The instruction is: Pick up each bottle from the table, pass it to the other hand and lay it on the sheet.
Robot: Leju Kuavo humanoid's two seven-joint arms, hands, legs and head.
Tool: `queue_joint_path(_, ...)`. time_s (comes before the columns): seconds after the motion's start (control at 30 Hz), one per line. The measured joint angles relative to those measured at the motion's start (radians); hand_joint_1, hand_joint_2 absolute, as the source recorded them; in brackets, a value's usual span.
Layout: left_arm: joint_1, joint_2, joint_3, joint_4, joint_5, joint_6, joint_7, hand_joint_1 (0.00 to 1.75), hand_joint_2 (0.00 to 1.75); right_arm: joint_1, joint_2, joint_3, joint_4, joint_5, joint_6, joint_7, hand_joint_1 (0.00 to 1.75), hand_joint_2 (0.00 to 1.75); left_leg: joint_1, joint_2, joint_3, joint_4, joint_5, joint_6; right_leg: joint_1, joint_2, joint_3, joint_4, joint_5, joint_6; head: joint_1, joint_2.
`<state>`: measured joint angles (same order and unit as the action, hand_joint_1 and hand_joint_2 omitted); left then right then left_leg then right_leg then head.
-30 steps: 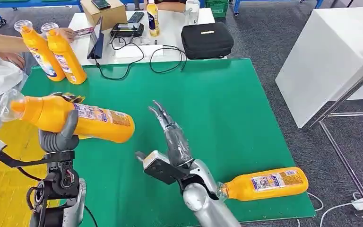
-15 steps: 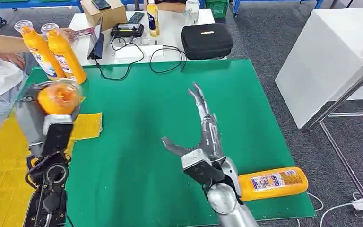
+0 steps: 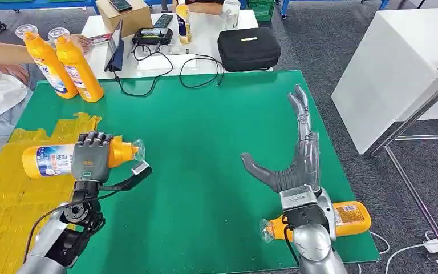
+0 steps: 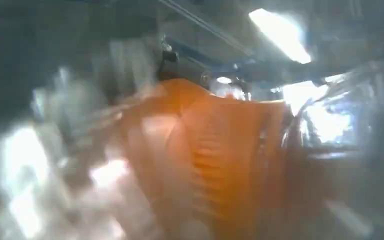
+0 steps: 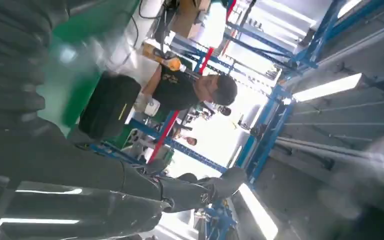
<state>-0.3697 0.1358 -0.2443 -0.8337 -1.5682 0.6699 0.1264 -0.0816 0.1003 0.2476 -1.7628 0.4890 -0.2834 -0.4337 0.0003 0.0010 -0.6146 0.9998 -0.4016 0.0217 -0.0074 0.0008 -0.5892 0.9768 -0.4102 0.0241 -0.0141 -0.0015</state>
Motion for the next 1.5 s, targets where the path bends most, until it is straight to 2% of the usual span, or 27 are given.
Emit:
queue_joint_path(0.07,-0.022,0.02,-0.055,0.058,0.0,0.001,0.063,1.75,1.75,0.007,-0.004,-0.003,-0.008,-0.002,-0.001,-0.003,0.0,1.75,0.0,0.0,0.0,0.0,0.0,0.0,0.0,0.0,0.0,0.0,0.0,0.0,0.0,0.0)
queue_joint_path(0.2,-0.043,0.048,-0.121,0.128,0.0,0.002,0.079,1.75,1.75,0.015,-0.011,-0.008,-0.018,-0.004,-0.001,-0.003,0.0,1.75,0.0,0.0,-0.001,0.0,0.0,0.0,0.0,0.0,0.0,0.0,0.0,0.0,0.0,0.0)
queue_joint_path(0.53,-0.072,0.073,-0.19,0.204,0.0,0.0,0.115,1.75,1.75,0.018,-0.018,-0.009,-0.023,-0.004,-0.005,-0.003,0.0,1.75,0.0,0.0,-0.001,0.0,0.0,0.0,0.0,0.0,0.0,0.0,0.0,0.0,0.0,0.0)
queue_joint_path(0.63,-0.075,0.079,-0.188,0.244,0.0,0.001,0.093,1.75,1.75,0.021,-0.022,-0.009,-0.023,-0.006,-0.012,-0.003,0.0,1.75,0.0,0.0,-0.001,0.0,0.0,0.0,0.0,0.0,0.0,0.0,0.0,0.0,0.0,0.0)
queue_joint_path(0.9,-0.089,0.107,-0.124,0.357,0.007,0.019,0.096,1.75,1.75,0.025,-0.027,-0.009,-0.014,-0.017,-0.013,-0.005,0.0,1.75,0.001,0.0,-0.001,0.0,0.0,0.0,0.001,0.0,0.0,0.0,0.0,0.0,0.0,0.0)
queue_joint_path(1.23,-0.091,0.115,0.071,0.412,0.096,0.027,-0.056,1.73,1.75,0.024,-0.026,-0.007,0.01,-0.017,-0.009,-0.006,0.0,1.75,0.001,0.0,-0.001,0.0,0.0,-0.001,0.001,0.0,0.0,0.0,0.0,0.0,0.0,0.0)
queue_joint_path(1.27,-0.091,0.115,0.088,0.414,0.108,0.02,-0.074,0.23,1.75,0.023,-0.026,-0.006,0.013,-0.016,-0.007,-0.006,0.0,1.75,0.001,0.0,-0.001,0.0,0.0,-0.001,0.001,0.0,0.0,0.0,0.0,0.0,0.0,0.0)
queue_joint_path(1.3,-0.091,0.115,0.103,0.416,0.118,0.019,-0.089,0.07,1.75,0.023,-0.026,-0.006,0.015,-0.016,-0.003,-0.006,0.0,1.75,0.001,0.0,-0.001,0.0,0.0,-0.001,0.001,0.0,0.0,0.0,0.0,0.0,0.0,0.0)
queue_joint_path(1.37,-0.091,0.113,0.132,0.419,0.137,0.014,-0.123,0.0,1.75,0.022,-0.026,-0.005,0.02,-0.016,0.0,-0.006,0.0,1.75,0.001,0.0,-0.001,0.0,0.0,-0.001,0.001,0.0,0.0,0.0,0.0,0.0,0.0,0.0)
queue_joint_path(1.5,-0.09,0.106,0.194,0.426,0.192,-0.008,-0.219,0.0,1.75,0.016,-0.026,0.0,0.031,-0.011,0.002,-0.006,0.0,1.75,0.001,0.0,0.0,-0.001,0.001,-0.002,0.002,0.0,0.0,0.0,0.0,-0.001,0.0,0.0)
